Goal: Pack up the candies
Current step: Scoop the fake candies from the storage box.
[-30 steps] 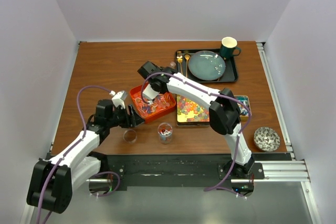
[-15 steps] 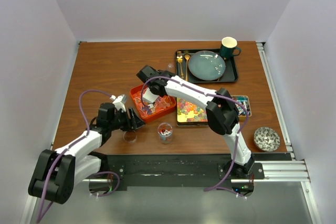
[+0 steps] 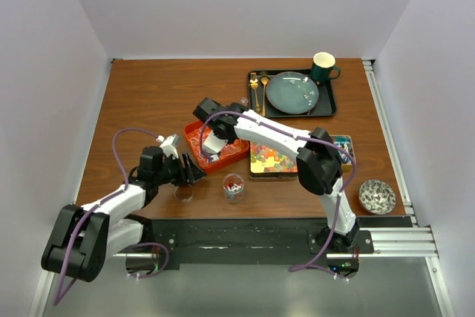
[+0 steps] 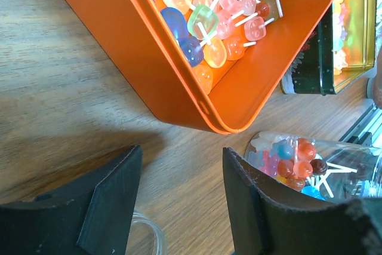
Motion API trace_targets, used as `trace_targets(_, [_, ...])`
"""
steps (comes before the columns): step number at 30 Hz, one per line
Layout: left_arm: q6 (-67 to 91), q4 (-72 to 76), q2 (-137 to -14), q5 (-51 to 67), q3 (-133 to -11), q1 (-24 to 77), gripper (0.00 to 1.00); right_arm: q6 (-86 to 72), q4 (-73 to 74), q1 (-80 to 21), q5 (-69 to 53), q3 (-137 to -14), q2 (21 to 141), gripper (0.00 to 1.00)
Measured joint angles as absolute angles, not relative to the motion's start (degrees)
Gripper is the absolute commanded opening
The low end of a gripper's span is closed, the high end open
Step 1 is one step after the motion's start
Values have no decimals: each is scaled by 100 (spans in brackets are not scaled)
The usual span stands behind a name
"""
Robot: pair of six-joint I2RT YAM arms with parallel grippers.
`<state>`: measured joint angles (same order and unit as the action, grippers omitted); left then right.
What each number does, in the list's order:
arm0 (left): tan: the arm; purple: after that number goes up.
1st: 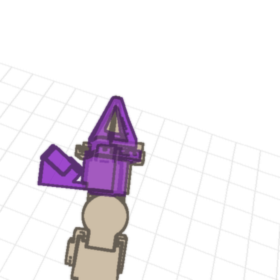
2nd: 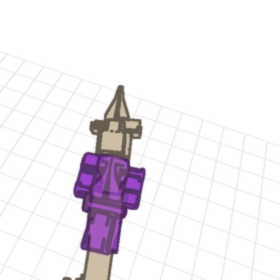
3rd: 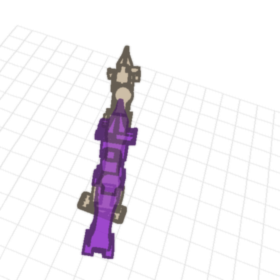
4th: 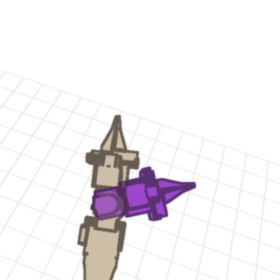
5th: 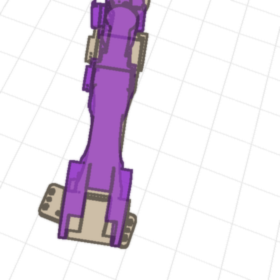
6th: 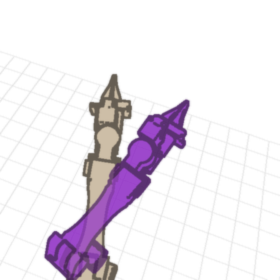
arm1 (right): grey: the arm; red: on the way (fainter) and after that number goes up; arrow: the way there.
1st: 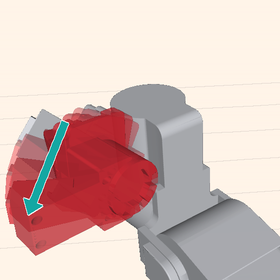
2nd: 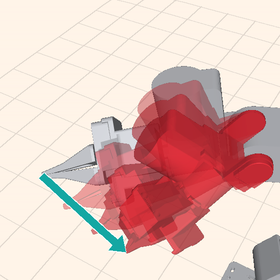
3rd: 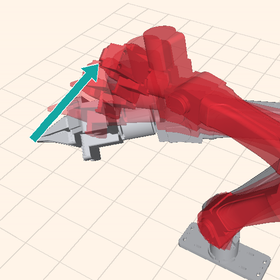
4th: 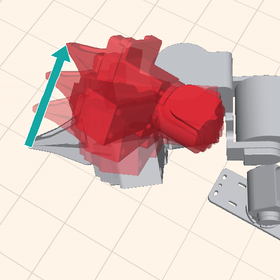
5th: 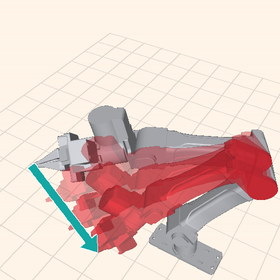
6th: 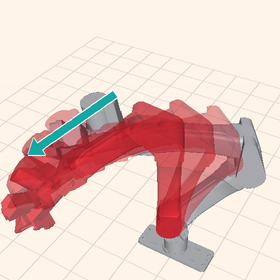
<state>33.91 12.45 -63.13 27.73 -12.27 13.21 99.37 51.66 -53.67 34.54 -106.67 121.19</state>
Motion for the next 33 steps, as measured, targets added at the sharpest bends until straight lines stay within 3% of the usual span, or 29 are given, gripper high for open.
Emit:
trace_targets(7, [3391, 1291, -6322, 2775, -1214, 1321, 61, 9804, 5247, -5242, 3308, -10768, 12189, 0])
trace_targets(14, [3387, 1448, -6420, 2783, -1160, 1321, 49, 9459, 5369, -5225, 3168, -10759, 12186, 0])
trace_targets(33, [3400, 2062, -6919, 2923, -1157, 1321, 47, 9096, 5596, -5186, 2716, -10779, 12770, 0])
